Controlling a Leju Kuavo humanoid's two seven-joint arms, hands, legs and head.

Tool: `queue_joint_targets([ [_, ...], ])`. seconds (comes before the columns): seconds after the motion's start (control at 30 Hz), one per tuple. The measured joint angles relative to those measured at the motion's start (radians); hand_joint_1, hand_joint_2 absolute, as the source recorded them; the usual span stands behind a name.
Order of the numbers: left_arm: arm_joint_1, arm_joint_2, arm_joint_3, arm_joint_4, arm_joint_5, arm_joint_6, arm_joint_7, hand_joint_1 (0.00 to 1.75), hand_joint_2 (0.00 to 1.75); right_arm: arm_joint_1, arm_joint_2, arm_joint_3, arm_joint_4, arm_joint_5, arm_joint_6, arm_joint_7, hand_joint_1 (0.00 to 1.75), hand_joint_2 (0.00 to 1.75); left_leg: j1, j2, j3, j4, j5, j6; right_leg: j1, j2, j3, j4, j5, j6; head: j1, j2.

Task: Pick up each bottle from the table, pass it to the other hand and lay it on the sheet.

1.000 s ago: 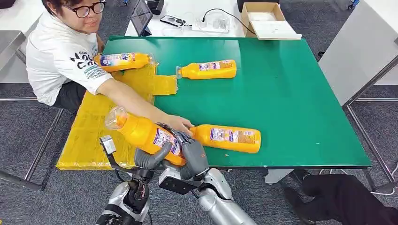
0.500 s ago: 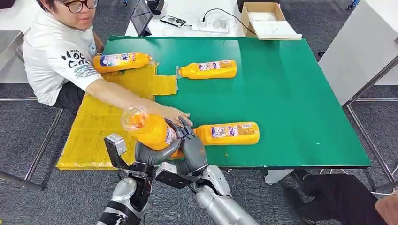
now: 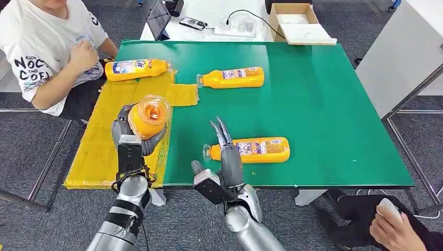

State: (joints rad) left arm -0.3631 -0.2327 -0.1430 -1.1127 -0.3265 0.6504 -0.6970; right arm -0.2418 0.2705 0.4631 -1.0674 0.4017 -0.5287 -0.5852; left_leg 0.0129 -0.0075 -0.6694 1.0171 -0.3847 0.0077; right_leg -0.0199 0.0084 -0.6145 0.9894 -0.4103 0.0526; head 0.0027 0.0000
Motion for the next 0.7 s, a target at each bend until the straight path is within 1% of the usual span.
queue_joint_targets([
  [0.13,-0.030,0.015,0.039,0.077,-0.037,0.033,0.001,1.75,1.75,0.014,-0.003,-0.010,-0.042,-0.007,0.000,-0.008,0.00,0.00,0.000,0.000,0.000,0.000,0.000,0.000,0.000,0.000,0.000,0.000,0.000,0.000,0.000,0.000],
  [0.2,-0.055,0.021,0.076,0.132,-0.174,0.042,0.024,1.75,1.75,0.021,-0.006,-0.014,-0.061,-0.016,-0.004,-0.019,0.00,0.00,0.000,0.000,0.000,0.000,0.000,0.000,0.000,0.000,0.000,0.000,0.000,0.000,0.000,0.000],
  [0.23,-0.067,0.024,0.099,0.157,-0.287,0.045,0.056,1.75,1.75,0.024,-0.008,-0.015,-0.070,-0.021,-0.008,-0.027,0.00,0.00,0.000,0.000,0.000,0.000,0.000,0.000,0.000,0.000,0.000,0.000,0.000,0.000,0.000,0.000],
  [0.3,-0.097,0.040,0.160,0.223,-0.597,0.048,0.136,1.75,1.75,0.033,-0.011,-0.016,-0.095,-0.034,-0.013,-0.042,0.00,0.00,0.000,0.000,0.000,0.000,0.000,0.000,0.000,0.000,0.000,0.000,0.000,0.000,0.000,0.000],
  [0.37,-0.119,0.062,0.212,0.277,-0.794,0.048,0.206,1.75,1.75,0.039,-0.014,-0.017,-0.118,-0.046,-0.015,-0.051,0.00,0.00,0.000,0.003,0.000,0.000,0.000,0.000,0.000,0.001,-0.001,0.000,0.000,0.000,0.000,0.000],
  [0.43,-0.140,0.089,0.254,0.332,-0.936,0.048,0.290,1.75,1.75,0.045,-0.019,-0.020,-0.144,-0.060,-0.015,-0.060,0.00,0.00,0.000,0.004,0.001,0.000,0.000,0.000,0.000,0.002,-0.001,0.000,0.000,0.000,0.000,0.000],
  [0.57,-0.180,0.146,0.268,0.447,-1.122,0.048,0.397,1.75,1.75,0.051,-0.021,-0.026,-0.180,-0.081,-0.023,-0.081,0.00,0.00,0.001,0.002,0.000,0.000,0.000,0.000,0.000,0.002,-0.001,0.000,0.000,0.000,0.000,0.000],
  [0.7,-0.216,0.186,0.268,0.571,-1.175,0.022,0.443,1.75,1.75,0.057,-0.022,-0.037,-0.212,-0.104,-0.031,-0.096,0.00,0.00,0.000,0.004,0.000,0.000,0.000,0.000,0.000,0.003,-0.001,0.001,0.000,0.000,0.000,0.000],
])
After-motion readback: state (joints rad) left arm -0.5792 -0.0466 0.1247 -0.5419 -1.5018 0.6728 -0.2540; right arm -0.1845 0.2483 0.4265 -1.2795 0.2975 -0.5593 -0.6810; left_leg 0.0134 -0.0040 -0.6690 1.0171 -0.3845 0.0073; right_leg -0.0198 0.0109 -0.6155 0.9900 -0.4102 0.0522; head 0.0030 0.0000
